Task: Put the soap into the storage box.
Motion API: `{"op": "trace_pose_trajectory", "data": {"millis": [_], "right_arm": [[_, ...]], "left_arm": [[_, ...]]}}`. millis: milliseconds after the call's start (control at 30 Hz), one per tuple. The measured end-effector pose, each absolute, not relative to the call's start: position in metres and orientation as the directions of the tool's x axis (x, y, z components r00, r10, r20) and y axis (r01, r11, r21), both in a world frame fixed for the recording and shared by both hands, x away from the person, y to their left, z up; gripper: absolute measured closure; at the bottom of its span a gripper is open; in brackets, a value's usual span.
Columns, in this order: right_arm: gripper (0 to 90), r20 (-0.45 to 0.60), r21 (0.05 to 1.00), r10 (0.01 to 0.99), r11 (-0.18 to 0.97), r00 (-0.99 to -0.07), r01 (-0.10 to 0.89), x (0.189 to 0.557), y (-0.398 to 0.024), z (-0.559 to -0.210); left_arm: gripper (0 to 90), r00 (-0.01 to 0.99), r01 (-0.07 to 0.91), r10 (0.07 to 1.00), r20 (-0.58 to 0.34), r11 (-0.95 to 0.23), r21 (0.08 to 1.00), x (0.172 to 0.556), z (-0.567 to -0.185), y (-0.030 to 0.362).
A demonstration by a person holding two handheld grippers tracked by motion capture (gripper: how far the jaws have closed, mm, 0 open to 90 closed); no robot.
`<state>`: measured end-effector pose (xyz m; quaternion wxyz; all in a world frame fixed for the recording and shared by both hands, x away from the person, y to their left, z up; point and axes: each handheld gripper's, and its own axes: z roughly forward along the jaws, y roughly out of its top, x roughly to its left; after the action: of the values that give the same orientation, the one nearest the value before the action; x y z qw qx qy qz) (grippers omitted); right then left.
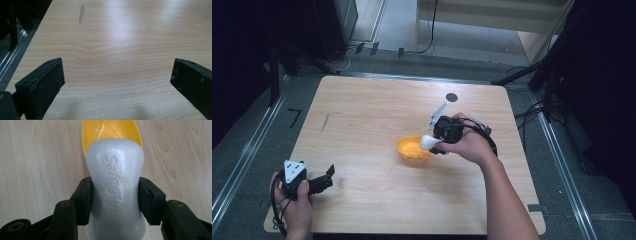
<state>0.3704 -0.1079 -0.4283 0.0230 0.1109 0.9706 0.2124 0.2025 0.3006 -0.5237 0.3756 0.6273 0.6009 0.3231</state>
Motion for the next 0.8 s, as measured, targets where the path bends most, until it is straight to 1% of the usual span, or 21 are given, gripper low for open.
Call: {"op": "trace_pose_trajectory", "data": {"millis": [200,467,600,800], "right_arm": [[50.8,0.008,0.407,0.213,0.892,-0.977,0.198,0.373,-0.096,-0.428],[50.8,0.0,0.409,0.172,0.899,-0.985,0.157,0.376,-0.079,-0.433],[50.7,0.001,0.401,0.165,0.903,-0.986,0.151,0.377,-0.071,-0.433],[50.8,-0.009,0.394,0.142,0.91,-0.99,0.127,0.382,-0.06,-0.427]], "left_arm": [[0.0,0.068,0.505,0.997,-0.046,0.005,0.863,0.202,-0.524,0.3],[0.0,0.07,0.502,0.996,-0.052,0.01,0.865,0.202,-0.524,0.301],[0.0,0.069,0.494,0.996,-0.053,0.012,0.869,0.201,-0.524,0.301],[0.0,0.067,0.494,0.996,-0.058,0.017,0.869,0.201,-0.524,0.302]]}}
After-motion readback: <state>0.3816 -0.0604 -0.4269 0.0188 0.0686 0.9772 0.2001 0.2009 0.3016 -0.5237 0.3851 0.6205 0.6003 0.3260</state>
